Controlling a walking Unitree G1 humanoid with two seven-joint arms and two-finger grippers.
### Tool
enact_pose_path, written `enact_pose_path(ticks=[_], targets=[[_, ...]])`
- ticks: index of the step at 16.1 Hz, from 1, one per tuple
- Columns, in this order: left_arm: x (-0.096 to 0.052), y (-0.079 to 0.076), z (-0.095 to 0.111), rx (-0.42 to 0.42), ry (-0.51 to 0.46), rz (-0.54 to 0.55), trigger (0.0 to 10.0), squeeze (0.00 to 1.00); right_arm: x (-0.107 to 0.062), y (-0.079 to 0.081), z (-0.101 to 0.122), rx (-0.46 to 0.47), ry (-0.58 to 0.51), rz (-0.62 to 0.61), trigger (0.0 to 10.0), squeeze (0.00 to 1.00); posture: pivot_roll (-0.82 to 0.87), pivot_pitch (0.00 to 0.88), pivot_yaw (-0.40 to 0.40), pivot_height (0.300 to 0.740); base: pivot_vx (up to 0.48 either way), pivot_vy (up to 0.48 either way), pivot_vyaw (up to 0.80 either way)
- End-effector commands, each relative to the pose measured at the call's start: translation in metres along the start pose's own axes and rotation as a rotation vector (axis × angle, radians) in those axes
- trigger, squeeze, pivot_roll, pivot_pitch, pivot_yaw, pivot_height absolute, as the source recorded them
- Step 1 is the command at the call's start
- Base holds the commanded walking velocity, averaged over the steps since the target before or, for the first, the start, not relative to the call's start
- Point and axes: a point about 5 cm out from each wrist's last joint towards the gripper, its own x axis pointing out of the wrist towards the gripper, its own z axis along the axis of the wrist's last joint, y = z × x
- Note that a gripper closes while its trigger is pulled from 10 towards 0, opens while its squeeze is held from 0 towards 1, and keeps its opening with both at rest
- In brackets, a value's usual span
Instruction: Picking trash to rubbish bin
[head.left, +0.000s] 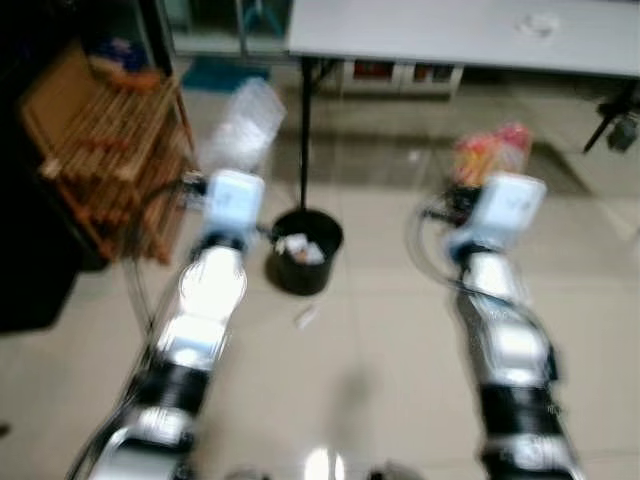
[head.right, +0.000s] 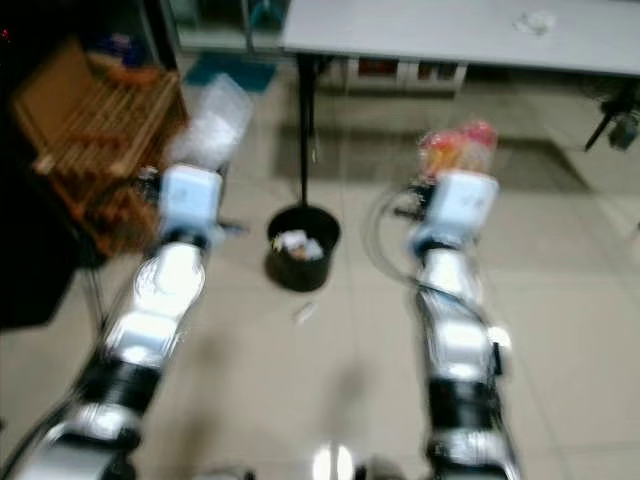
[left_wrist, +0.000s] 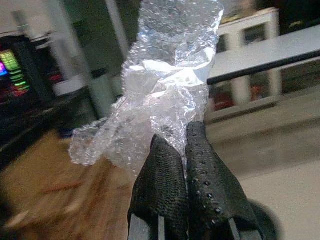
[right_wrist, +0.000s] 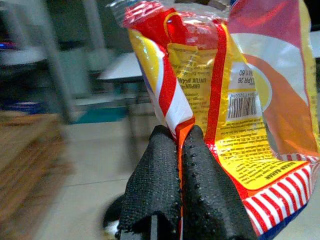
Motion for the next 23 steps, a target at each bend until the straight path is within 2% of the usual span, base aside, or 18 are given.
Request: enact_pose_path(ticks=[1, 7, 23], targets=[[0.0010, -0.0071, 0.0043, 0.000, -0.014, -0.025, 10.0, 0.00, 0.0006, -0.0094, 0.0043, -0.003, -0.012, -0.025, 10.0, 0.00, -0.04, 0.083, -0.024, 0.740, 0.000, 0.000, 0.00], [-0.0012, -0.0168, 0.0004, -0.009, 0.017, -0.094, 10.0, 0.00, -0.0001, -0.0100, 0.0039, -0.005, -0.011, -0.027, 10.0, 0.00, -0.04, 0.088, -0.022, 0.740, 0.097, 0.000, 0.00], [-0.0012, -0.0159, -0.0005, 0.004, 0.028, -0.105, 10.0, 0.00, 0.0004, -0.0109, 0.0020, 0.002, 0.006, -0.030, 10.0, 0.00, -0.04, 0.092, -0.021, 0.740, 0.445, 0.000, 0.00]])
